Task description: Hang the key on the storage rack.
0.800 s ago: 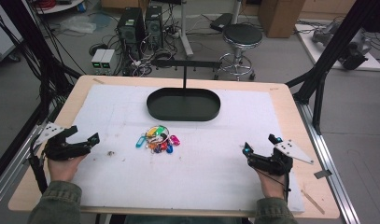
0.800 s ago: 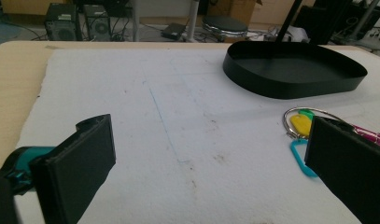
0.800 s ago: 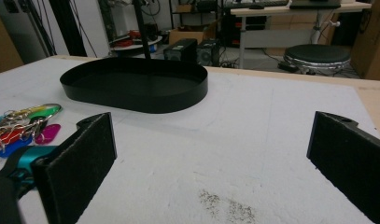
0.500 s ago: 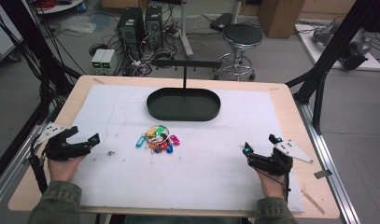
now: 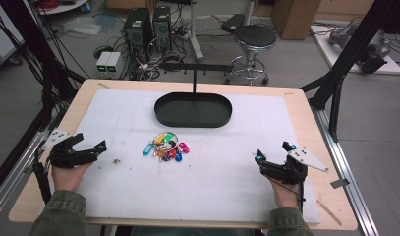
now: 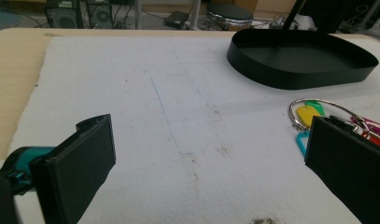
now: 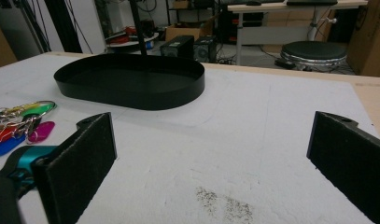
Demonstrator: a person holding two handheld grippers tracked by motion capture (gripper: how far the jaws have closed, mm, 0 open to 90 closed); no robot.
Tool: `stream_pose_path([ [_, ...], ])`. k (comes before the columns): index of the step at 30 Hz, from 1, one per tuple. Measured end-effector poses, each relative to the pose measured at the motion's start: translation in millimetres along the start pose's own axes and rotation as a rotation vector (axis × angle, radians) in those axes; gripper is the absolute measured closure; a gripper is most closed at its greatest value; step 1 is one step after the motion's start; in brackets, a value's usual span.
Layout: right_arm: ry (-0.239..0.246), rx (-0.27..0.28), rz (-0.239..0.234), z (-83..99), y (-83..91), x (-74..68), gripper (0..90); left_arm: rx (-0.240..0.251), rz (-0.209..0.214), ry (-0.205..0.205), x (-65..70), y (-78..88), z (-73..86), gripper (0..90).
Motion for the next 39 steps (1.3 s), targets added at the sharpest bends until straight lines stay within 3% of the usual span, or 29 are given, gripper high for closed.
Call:
stream_pose_path([
  [7,-0.004,0.007,0.004,-0.6,2.0,-0.4,0.3,-0.003,0.019,-0.017,6.7,-7.2,-9.5,2.3],
  [12,-0.004,0.004,-0.003,-0.1,1.9,-0.8,0.3,-0.024,0.036,-0.012,4.0,-11.5,-15.2,2.3],
  [15,-0.001,0.001,-0.008,0.4,0.3,-1.1,0.3,-0.012,0.050,-0.022,5.3,-13.0,-20.7,2.3],
  [20,-0.002,-0.005,-0.015,0.8,-0.8,-2.3,0.3,-0.033,0.068,-0.041,12.4,-21.6,-26.3,2.3],
  [27,-0.005,-0.006,-0.021,0.9,-1.4,-2.6,0.3,-0.053,0.134,-0.085,35.0,-44.6,-41.3,2.2],
  [32,-0.017,-0.004,-0.020,0.5,-1.0,-1.3,0.3,-0.076,0.144,-0.111,42.7,-54.3,-47.9,2.3],
  [39,-0.015,-0.003,-0.024,0.6,-2.2,-1.4,0.3,-0.103,0.155,-0.117,47.8,-65.1,-52.0,2.3],
])
Point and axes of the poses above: each handheld gripper's, and its own axes: y roughly backward along the jaws, z roughly out of its underside, x roughly to its right, the point moved 4 cm from there along -y, roughly forward along the jaws, and after that the axes turned 9 degrees about z, right-handed, at the moved point
